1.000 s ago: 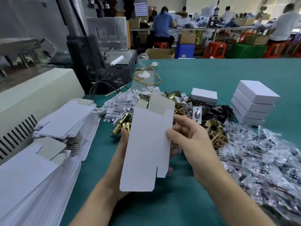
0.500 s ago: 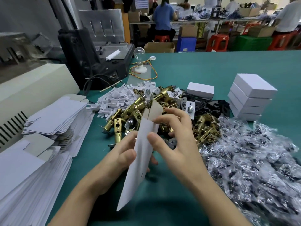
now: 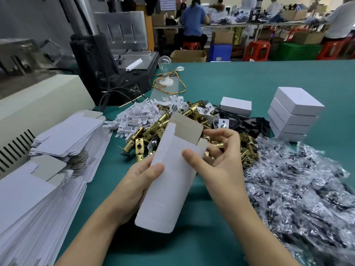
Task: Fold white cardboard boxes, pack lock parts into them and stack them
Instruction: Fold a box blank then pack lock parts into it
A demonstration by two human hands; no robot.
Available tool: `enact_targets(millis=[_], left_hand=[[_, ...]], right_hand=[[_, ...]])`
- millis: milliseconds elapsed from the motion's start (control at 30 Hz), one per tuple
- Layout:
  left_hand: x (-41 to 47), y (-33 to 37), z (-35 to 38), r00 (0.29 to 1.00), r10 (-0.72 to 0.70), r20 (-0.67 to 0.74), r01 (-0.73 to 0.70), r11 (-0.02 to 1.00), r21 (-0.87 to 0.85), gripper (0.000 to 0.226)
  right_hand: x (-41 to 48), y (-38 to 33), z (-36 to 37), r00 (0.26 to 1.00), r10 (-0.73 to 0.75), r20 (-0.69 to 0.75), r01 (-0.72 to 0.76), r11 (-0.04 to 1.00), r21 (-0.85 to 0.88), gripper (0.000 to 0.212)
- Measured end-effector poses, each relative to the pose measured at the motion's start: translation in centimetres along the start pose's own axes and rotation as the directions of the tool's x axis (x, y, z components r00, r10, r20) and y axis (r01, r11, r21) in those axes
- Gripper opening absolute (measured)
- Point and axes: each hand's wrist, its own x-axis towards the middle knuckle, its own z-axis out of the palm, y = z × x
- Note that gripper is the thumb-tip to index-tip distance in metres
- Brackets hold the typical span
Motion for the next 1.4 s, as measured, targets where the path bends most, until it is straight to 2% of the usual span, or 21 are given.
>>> enact_targets(millis=[67, 167, 267, 467, 533, 667, 733, 800, 1033, 1200, 1400], left_hand=[[0.24, -0.21, -0.07, 0.998, 0.016, -0.063, -0.018, 1.0, -0.018, 0.031], [0.4, -0.33, 0.08, 0.995, 0.056, -0.085, -0.058, 0.998, -0.021, 0.034], [0.55, -0.36, 0.39, 0.989, 0.081, -0.122, -0.08, 0.997, 0.017, 0.029], [0.65, -0.69, 0.26, 0.988, 0.087, -0.125, -0.079, 0.994, 0.07, 0.027], [0.53, -0.64, 0.28, 0.982, 0.128, -0.137, -0.113, 0.988, 0.108, 0.025], [0.37, -0.33, 0.63, 0.931, 0.315, -0.182, -0.251, 0.919, 0.304, 0.042], [0.47, -0.39, 0.74, 0.917, 0.356, -0.181, -0.294, 0.908, 0.297, 0.062], [0.59, -0.4, 0.78, 0.908, 0.377, -0.181, -0.319, 0.905, 0.282, 0.07], [0.5, -0.56, 0.65, 0.902, 0.41, -0.135, -0.356, 0.883, 0.306, 0.063], [0.47, -0.74, 0.54, 0.907, 0.401, -0.126, -0.364, 0.899, 0.242, 0.059], [0.39, -0.42, 0.47, 0.917, 0.377, -0.13, -0.339, 0.908, 0.245, 0.033]], right_hand=[[0.02, 0.33, 0.04, 0.996, 0.085, -0.001, -0.085, 0.996, 0.006, 0.061], [-0.1, 0.7, 0.08, 0.989, 0.147, 0.036, -0.146, 0.989, -0.026, 0.043], [-0.24, 0.89, -0.26, 0.991, 0.126, 0.04, -0.124, 0.992, -0.037, 0.022], [-0.2, 0.73, -0.5, 0.995, 0.095, 0.025, -0.093, 0.995, -0.042, 0.024], [-0.3, 0.66, -0.43, 0.996, 0.08, 0.026, -0.079, 0.996, -0.037, 0.024], [-0.38, 0.74, -0.43, 0.998, 0.066, -0.024, -0.067, 0.995, -0.078, 0.025], [-0.4, 0.8, -0.33, 0.997, 0.071, -0.041, -0.074, 0.993, -0.09, 0.034], [-0.46, 0.78, -0.18, 0.998, 0.041, -0.038, -0.045, 0.992, -0.114, 0.039], [-0.82, 0.51, 0.37, 0.993, -0.05, 0.11, 0.075, 0.969, -0.235, 0.041], [-0.75, 0.62, 0.12, 0.994, -0.018, 0.104, 0.045, 0.962, -0.268, 0.039], [-0.73, 0.61, 0.04, 0.991, 0.057, 0.122, -0.018, 0.955, -0.296, 0.025]])
